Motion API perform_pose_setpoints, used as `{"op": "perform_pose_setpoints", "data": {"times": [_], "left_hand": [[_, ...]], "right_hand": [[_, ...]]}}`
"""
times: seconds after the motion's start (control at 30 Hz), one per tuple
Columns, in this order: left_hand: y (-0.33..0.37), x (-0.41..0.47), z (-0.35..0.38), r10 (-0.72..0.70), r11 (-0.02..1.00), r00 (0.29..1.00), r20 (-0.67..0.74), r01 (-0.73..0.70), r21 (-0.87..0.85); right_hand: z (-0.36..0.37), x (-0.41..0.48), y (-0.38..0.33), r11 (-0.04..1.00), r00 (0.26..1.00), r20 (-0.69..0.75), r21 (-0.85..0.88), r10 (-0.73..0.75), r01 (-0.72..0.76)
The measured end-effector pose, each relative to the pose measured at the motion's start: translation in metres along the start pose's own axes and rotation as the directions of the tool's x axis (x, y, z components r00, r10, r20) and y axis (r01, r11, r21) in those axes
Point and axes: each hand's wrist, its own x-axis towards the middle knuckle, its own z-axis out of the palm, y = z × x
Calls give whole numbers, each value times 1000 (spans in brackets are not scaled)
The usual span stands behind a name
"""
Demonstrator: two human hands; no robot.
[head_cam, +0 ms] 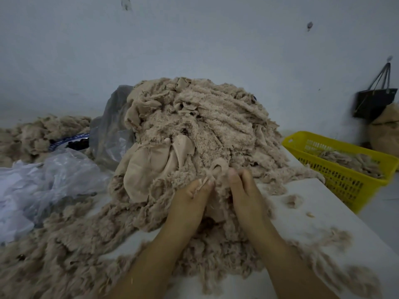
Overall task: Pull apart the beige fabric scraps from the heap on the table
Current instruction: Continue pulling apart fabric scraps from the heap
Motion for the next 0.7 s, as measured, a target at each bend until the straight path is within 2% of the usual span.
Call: {"op": "perform_pose_setpoints", "data": {"times": [0.13,0.23,0.4,0.43,0.5,0.6,0.7], "left_hand": [[0,-4,1,50,979,998,42,-58,198],[2,-7,1,65,972,993,97,-85,217],[9,-3,6,-77,990,996,36,72,124],[11,-4,6,-98,992,995,22,96,77],[13,0,0,-181,969,982,-46,170,-181],[14,10,-20,-282,864,949,-141,188,-467],[16,13,-28,-343,748,933,-106,203,-632]], "right_hand": [[6,2,0,979,992,116,-188,-54,75],[-1,9,4,967,999,-3,-251,-45,43],[-2,9,8,968,992,-125,-247,15,-46],[-2,9,7,965,989,-145,-257,11,-48],[-11,15,10,961,976,-214,-263,29,-86],[-32,25,19,972,933,-350,-176,83,-153],[-33,25,22,984,909,-390,-32,149,-175]]}}
